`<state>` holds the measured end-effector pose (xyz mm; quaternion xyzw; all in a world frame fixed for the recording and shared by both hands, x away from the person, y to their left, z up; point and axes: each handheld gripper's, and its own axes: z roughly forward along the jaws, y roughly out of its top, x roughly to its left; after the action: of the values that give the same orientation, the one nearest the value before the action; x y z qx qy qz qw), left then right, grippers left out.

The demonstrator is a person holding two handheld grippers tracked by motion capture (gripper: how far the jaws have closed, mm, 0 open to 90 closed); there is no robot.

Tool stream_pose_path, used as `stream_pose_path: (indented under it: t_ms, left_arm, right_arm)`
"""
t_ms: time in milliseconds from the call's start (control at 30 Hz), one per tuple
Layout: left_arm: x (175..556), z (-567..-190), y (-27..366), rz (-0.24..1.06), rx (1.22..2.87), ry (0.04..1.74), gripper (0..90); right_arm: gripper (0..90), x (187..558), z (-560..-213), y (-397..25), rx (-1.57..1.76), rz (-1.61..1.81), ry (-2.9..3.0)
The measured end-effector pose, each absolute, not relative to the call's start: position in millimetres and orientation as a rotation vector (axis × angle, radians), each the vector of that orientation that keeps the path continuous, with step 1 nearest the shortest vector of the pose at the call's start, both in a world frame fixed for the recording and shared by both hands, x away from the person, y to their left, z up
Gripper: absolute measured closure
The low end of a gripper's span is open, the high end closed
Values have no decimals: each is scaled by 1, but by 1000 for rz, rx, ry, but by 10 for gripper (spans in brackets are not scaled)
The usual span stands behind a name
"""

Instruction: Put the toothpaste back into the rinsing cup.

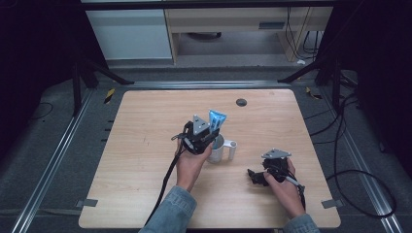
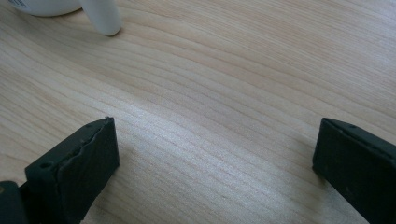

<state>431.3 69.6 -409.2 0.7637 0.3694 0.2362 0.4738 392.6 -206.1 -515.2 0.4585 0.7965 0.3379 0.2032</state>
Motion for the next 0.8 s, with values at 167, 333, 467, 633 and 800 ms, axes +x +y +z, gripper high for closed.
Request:
stream_pose_path:
  t_ms: [167, 333, 467, 633, 800]
  left_arm:
    - [432, -411, 69, 572, 1877, 908, 726]
    - [432, -413, 69, 570, 1885, 909, 725]
    - [434, -416, 70, 569, 1889, 916, 724]
    - [435, -416, 71, 564, 1886, 922, 724]
    - [435, -417, 71, 563, 1883, 922, 720]
  right_arm:
    - [6, 393, -515, -206, 1280, 943, 2223]
    - [6, 393, -515, -206, 1279, 943, 2222]
    - [6, 393, -515, -206, 1279, 943, 2222]
    - [6, 393, -515, -206, 1280, 943, 2222]
    - [6, 393, -515, -206, 1280, 943, 2223]
